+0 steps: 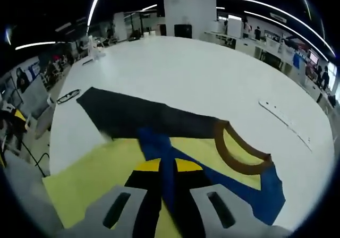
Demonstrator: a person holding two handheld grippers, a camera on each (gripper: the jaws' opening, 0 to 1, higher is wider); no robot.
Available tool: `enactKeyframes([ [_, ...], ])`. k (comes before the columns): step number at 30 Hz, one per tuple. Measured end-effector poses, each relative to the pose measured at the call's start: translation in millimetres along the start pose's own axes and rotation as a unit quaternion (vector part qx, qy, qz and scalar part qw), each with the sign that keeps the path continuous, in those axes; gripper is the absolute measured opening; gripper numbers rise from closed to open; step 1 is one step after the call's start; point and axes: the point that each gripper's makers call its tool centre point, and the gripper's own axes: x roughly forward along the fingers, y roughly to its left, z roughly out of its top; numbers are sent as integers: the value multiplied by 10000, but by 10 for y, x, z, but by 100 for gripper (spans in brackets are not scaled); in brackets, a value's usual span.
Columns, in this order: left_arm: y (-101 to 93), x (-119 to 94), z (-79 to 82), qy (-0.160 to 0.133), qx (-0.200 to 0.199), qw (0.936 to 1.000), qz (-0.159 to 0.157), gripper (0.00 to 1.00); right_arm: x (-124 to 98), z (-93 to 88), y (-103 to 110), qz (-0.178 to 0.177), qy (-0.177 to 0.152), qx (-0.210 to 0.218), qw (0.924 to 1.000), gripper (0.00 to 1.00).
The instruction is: Fold the garment on the visible template until the final outline fits inside the template.
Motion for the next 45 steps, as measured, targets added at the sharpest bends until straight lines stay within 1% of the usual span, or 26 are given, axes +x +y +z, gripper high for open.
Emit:
enactKeyframes([
  [3,8,-4,4,-10,-1,10000,12,86,-5,-53,0,-17,75,-6,10000,9],
  [13,25,-28,-26,5,-52,10000,47,86,131,-243,70,82,348,-32,9994,9],
  [15,33,-40,-33,7,-58,10000,63,86,166,-273,76,110,385,-26,9992,9],
  [19,17,-48,-31,-23,-56,10000,39,87,164,-298,96,111,431,-72,9990,9],
  [26,-2,-57,-29,-26,-19,10000,32,88,222,-339,-12,-28,427,-53,9991,9],
  [29,0,-61,-33,-27,-44,10000,44,88,232,-391,3,22,479,12,9988,8],
  [31,-1,-60,-37,-28,-61,10000,45,88,233,-387,-1,12,435,45,9990,8],
  [34,-10,-56,-45,-7,-94,10000,16,88,231,-376,7,24,426,84,9991,2],
  [38,-7,-54,-44,3,-73,10000,27,88,215,-364,15,33,398,75,9992,2],
  [40,-9,-53,-44,7,-74,10000,22,88,199,-357,43,70,383,101,9992,2],
  [42,-9,-51,-44,7,-78,10000,27,88,176,-342,78,123,355,39,9993,2],
  [45,-14,-45,-44,14,-79,10000,19,88,91,-350,219,268,343,-83,9990,2],
])
